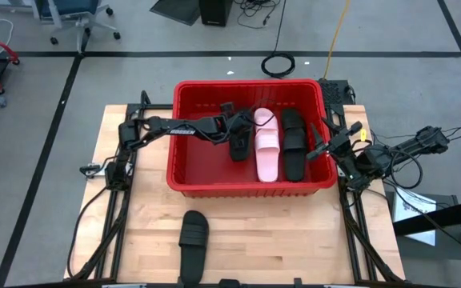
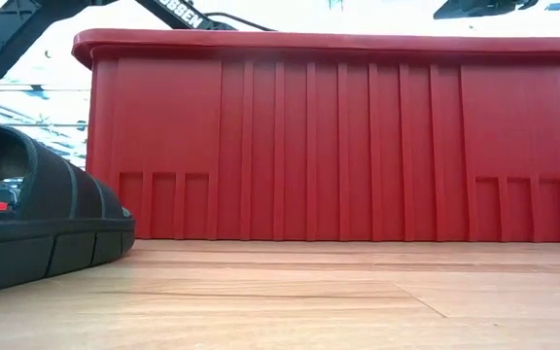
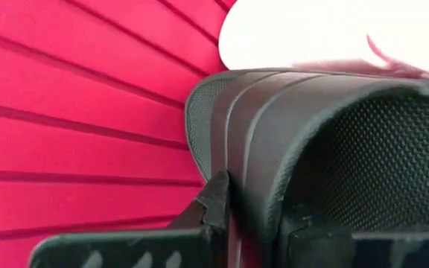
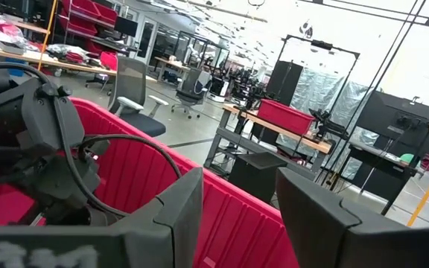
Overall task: Pick and place slides into bin
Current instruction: Put the black slide into the red organizer bin
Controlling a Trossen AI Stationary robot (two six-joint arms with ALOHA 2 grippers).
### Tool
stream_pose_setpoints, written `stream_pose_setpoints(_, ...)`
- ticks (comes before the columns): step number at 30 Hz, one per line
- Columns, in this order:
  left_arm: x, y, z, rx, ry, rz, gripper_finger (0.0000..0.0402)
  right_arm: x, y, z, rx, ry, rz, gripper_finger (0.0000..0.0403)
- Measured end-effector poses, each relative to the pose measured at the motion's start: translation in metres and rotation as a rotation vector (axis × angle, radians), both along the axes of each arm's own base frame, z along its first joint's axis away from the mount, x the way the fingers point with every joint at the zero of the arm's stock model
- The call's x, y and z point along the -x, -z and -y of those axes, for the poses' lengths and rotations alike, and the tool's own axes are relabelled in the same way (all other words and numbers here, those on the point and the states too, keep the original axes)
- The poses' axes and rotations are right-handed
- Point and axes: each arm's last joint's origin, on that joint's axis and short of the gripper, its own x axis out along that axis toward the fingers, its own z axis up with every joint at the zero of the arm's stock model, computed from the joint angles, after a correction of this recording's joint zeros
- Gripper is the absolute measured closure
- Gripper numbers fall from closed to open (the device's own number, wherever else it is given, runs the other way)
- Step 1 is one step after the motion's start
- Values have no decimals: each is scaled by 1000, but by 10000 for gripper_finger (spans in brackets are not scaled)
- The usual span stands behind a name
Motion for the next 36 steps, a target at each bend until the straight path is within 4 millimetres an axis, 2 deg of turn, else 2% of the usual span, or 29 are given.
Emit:
stream_pose_setpoints(5, 0, 7, -1, -3, -16, -26, 364, 0, 0, 0, 0, 0, -1, 243)
stream_pose_setpoints(19, -2, 4, -4, -10, -1, 7, 359, -1, 1, -1, 5, -4, -9, 243)
stream_pose_setpoints(30, -2, 4, -3, -9, -26, 21, 253, -5, 3, -2, 12, -4, -26, 243)
stream_pose_setpoints(36, -5, 5, 3, 61, 1, 69, 210, -5, 3, -2, 12, -5, -26, 243)
